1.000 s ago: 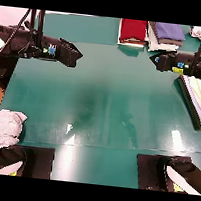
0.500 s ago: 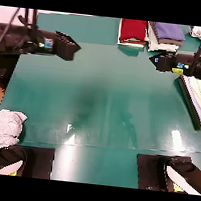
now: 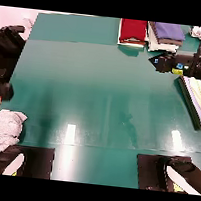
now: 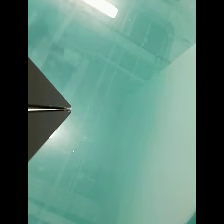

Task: Fold the shirts.

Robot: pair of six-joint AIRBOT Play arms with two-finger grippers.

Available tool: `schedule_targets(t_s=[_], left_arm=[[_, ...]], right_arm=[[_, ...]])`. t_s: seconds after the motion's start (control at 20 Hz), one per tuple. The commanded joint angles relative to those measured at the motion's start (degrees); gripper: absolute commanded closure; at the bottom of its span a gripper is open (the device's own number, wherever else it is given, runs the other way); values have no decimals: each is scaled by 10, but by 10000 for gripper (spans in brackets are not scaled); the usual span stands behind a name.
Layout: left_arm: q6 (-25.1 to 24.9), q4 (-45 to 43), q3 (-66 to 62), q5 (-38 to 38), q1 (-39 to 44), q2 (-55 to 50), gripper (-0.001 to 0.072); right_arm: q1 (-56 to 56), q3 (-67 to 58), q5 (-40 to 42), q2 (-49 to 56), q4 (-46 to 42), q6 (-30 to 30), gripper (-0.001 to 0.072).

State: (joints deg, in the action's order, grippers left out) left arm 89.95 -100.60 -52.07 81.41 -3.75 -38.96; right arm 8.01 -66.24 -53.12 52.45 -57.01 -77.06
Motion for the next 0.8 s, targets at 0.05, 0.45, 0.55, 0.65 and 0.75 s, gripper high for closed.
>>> schedule_targets(t_s=[0.05,0.45,0.55,0.65,0.75], left_arm=[[1,-55,198,-37,-75,26,-11],[16,-53,262,-77,-75,27,-10],[15,-52,262,-80,-75,27,-10],[15,-52,262,-82,-75,27,248],[11,-53,255,-82,-75,27,670]], right_arm=[[0,0,0,0,0,0,699],[0,0,2,0,0,0,699],[0,0,2,0,0,0,699],[0,0,2,0,0,0,699],[0,0,2,0,0,0,699]])
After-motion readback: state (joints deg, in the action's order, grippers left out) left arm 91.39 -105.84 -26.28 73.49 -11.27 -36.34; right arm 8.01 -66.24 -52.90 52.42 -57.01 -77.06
